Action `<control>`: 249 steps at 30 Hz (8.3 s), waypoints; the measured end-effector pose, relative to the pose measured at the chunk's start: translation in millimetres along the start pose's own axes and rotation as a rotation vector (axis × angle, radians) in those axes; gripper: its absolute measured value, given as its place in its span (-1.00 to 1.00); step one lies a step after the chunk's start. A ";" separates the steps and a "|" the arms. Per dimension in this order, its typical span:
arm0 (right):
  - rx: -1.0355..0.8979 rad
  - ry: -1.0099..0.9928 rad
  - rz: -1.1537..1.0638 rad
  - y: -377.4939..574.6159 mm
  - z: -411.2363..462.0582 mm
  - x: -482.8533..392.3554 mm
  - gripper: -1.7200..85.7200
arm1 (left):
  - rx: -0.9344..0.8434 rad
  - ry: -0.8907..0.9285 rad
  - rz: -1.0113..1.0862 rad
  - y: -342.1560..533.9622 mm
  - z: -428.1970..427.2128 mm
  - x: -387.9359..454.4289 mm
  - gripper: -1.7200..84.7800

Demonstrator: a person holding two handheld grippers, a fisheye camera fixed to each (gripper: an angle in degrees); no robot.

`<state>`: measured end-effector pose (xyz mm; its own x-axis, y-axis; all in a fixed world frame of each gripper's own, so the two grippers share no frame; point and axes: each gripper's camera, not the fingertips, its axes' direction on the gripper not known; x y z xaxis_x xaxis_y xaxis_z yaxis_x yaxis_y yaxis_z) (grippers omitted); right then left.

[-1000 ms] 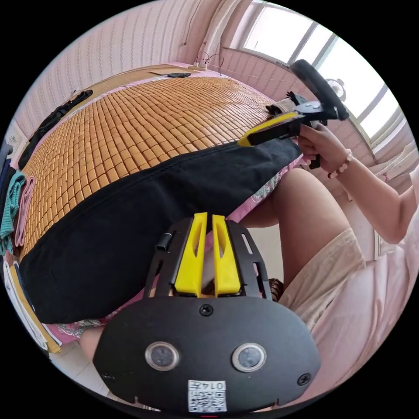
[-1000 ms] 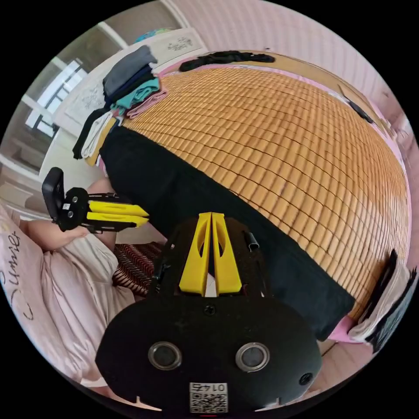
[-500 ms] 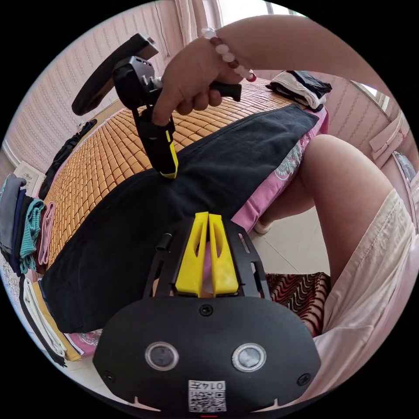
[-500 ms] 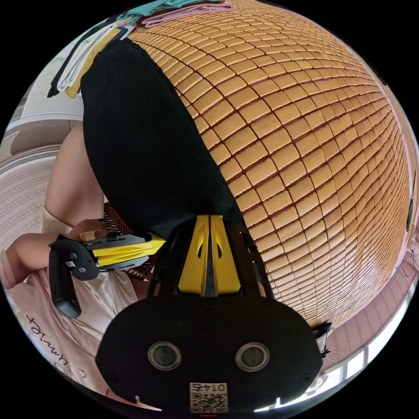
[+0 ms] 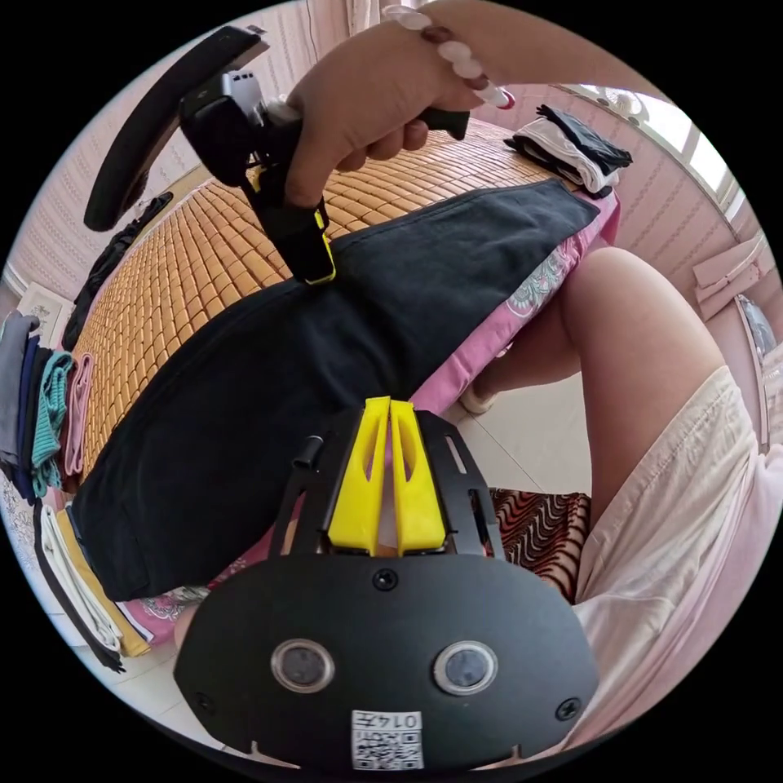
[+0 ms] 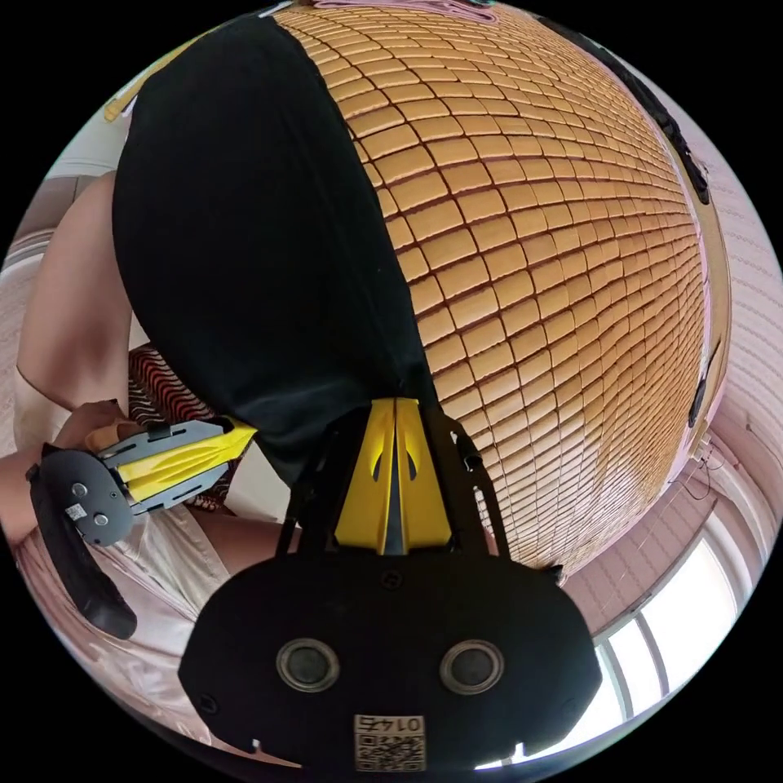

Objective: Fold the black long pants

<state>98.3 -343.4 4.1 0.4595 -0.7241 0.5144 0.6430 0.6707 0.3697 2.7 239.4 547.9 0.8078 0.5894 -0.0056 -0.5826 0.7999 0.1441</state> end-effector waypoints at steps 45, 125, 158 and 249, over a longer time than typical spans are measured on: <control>0.827 -0.563 1.490 668.1 149.0 147.9 -0.90 | 0.024 0.075 -0.197 -40.8 -35.8 -57.1 -0.85; 0.498 -0.366 0.522 419.3 49.2 -90.1 -0.78 | 0.024 0.314 -0.055 -218.8 -10.7 -72.8 -0.87; 0.580 0.106 0.338 316.3 90.5 -209.8 -0.73 | -0.136 0.364 -0.127 -289.3 12.0 -154.4 -0.87; 0.587 -0.375 0.701 240.2 51.9 20.2 -0.96 | 0.108 0.043 -0.372 132.9 -206.7 -268.6 -0.98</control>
<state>230.2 -188.5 143.4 0.3309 -0.1025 0.9381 -0.1526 0.9752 0.1603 -310.2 210.8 364.0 0.9564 0.2671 -0.1185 -0.2356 0.9448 0.2277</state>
